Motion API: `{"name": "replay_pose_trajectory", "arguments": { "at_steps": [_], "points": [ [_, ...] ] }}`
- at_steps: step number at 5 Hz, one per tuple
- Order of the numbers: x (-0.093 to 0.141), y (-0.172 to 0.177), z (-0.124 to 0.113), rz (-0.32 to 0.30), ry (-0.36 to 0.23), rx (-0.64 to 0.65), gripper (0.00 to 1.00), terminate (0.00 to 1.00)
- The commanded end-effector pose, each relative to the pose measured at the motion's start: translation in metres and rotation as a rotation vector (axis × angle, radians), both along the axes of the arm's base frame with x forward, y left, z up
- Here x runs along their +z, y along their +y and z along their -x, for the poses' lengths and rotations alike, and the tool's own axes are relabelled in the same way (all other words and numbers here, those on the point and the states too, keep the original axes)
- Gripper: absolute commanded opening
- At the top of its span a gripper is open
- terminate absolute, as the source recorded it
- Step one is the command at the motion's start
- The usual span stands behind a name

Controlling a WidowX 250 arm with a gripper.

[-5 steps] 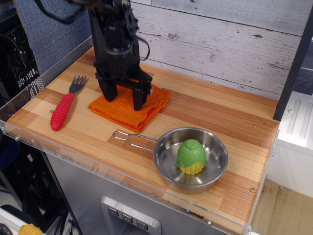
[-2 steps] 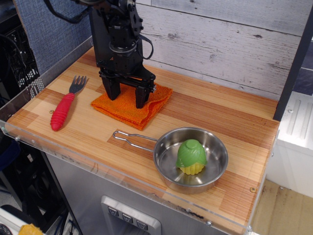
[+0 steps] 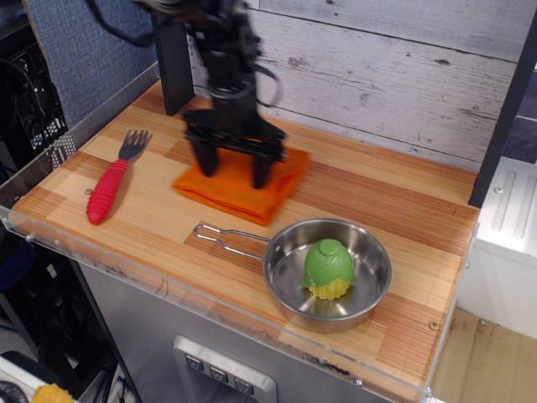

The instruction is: Move the orange cloth behind the pot

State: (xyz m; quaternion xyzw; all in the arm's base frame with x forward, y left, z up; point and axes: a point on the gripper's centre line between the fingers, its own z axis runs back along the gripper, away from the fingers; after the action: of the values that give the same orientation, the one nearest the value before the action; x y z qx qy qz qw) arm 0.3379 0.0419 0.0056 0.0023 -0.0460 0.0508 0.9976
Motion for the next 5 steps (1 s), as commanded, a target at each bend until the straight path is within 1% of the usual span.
{"name": "replay_pose_trajectory", "arguments": {
  "at_steps": [1,3,4,5],
  "points": [
    [-0.009,-0.068,0.008,0.017,0.009,-0.036,1.00,0.00],
    [-0.015,-0.116,0.009,0.012,0.006,0.028,1.00,0.00],
    [-0.019,-0.134,0.011,0.015,0.012,0.055,1.00,0.00],
    [-0.020,-0.142,0.012,0.018,0.016,0.061,1.00,0.00]
  ]
}}
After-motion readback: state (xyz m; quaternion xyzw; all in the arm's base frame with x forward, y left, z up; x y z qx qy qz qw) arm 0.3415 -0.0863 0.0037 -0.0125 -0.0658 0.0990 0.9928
